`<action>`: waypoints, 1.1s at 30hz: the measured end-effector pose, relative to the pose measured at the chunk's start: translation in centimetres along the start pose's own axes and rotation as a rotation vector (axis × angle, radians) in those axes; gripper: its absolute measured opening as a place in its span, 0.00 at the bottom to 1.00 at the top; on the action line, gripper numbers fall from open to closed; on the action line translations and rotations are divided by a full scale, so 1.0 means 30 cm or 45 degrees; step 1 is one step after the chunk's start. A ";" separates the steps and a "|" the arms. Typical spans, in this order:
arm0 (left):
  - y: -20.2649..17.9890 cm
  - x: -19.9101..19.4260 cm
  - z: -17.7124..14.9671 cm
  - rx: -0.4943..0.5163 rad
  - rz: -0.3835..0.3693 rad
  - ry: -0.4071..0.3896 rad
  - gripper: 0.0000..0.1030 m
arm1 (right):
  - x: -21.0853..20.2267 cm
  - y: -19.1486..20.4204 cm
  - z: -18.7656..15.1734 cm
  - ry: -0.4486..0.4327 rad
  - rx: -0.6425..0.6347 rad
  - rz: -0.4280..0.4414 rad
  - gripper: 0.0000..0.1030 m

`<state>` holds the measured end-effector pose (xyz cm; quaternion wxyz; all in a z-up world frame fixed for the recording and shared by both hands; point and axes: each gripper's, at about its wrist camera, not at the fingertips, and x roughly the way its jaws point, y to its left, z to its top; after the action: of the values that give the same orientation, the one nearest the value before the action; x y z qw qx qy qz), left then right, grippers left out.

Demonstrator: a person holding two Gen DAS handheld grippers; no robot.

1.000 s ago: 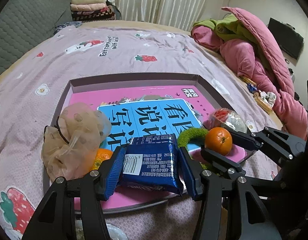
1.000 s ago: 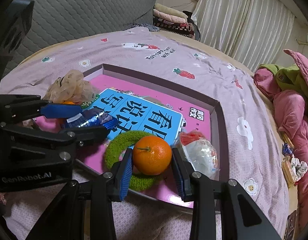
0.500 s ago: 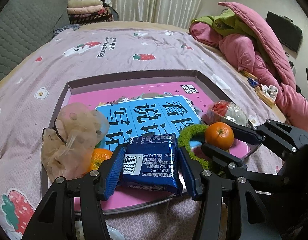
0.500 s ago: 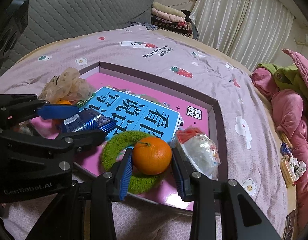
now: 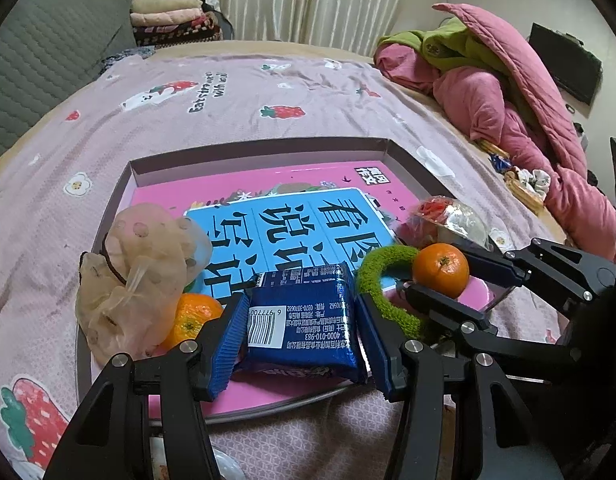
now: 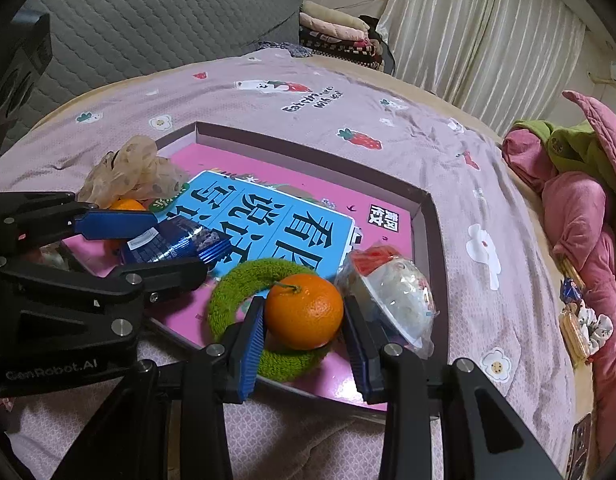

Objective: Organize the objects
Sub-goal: 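Lower the snack packet with the left tool while the right tool lowers the orange onto the book, then open the left tool on the snack packet while the right tool releases the orange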

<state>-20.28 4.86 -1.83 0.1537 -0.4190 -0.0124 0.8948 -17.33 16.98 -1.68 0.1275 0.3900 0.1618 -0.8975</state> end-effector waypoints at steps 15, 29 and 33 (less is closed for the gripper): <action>-0.015 -0.004 -0.006 0.009 -0.026 0.012 0.55 | -0.007 -0.015 -0.008 0.009 0.019 -0.017 0.37; -0.017 -0.004 -0.006 0.010 -0.039 0.020 0.56 | -0.010 -0.022 -0.009 0.023 0.039 -0.015 0.37; -0.013 0.001 -0.008 0.002 -0.048 0.033 0.58 | -0.012 -0.024 -0.008 0.026 0.041 -0.018 0.37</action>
<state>-20.03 5.23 -1.95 0.1709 -0.4299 -0.0175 0.8864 -17.17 17.76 -1.42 0.1132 0.4000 0.1512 -0.8968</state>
